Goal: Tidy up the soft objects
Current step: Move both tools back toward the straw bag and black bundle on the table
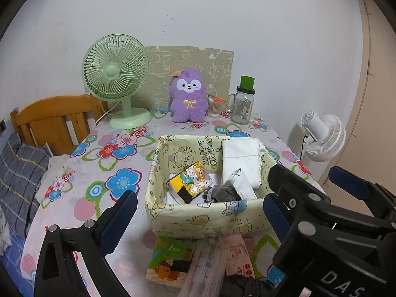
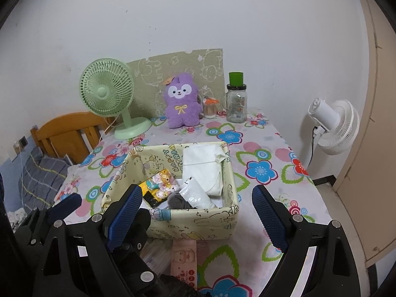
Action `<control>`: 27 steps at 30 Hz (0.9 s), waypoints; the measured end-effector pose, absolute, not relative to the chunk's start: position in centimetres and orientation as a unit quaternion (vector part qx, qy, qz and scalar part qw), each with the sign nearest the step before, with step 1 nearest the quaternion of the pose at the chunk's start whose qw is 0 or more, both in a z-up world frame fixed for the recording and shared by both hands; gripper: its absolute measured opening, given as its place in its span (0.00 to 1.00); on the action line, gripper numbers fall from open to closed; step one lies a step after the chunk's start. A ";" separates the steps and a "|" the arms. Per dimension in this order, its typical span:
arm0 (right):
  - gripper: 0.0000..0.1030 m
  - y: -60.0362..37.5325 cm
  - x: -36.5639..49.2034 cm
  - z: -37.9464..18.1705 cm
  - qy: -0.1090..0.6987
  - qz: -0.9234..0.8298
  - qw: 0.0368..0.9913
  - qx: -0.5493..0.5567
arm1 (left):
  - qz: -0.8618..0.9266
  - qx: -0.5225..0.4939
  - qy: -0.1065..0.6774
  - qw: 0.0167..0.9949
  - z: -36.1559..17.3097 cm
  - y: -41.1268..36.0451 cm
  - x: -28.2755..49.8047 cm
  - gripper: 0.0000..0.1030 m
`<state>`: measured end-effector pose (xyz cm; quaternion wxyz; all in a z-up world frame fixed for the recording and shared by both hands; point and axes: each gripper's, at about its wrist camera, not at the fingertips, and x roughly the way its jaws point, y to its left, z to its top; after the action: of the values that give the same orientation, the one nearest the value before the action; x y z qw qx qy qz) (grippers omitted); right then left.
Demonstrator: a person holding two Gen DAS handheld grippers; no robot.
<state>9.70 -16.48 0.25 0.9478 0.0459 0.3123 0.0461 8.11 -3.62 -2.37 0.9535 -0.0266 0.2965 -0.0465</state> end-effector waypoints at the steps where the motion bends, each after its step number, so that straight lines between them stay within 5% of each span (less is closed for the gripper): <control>1: 0.89 -16.4 9.4 0.2 0.310 0.043 0.949 0.043 | -0.046 -0.026 0.296 0.954 -2.4 -3.6 8.0 0.99; 27: 0.89 -14.2 5.4 -1.4 0.315 0.062 0.946 0.042 | -0.036 -0.014 0.295 0.955 -4.0 -2.7 3.8 0.92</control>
<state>5.43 -14.20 -1.45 0.9461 0.0417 0.3152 0.0625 3.77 -2.65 -4.00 0.9548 -0.0143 0.2947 -0.0359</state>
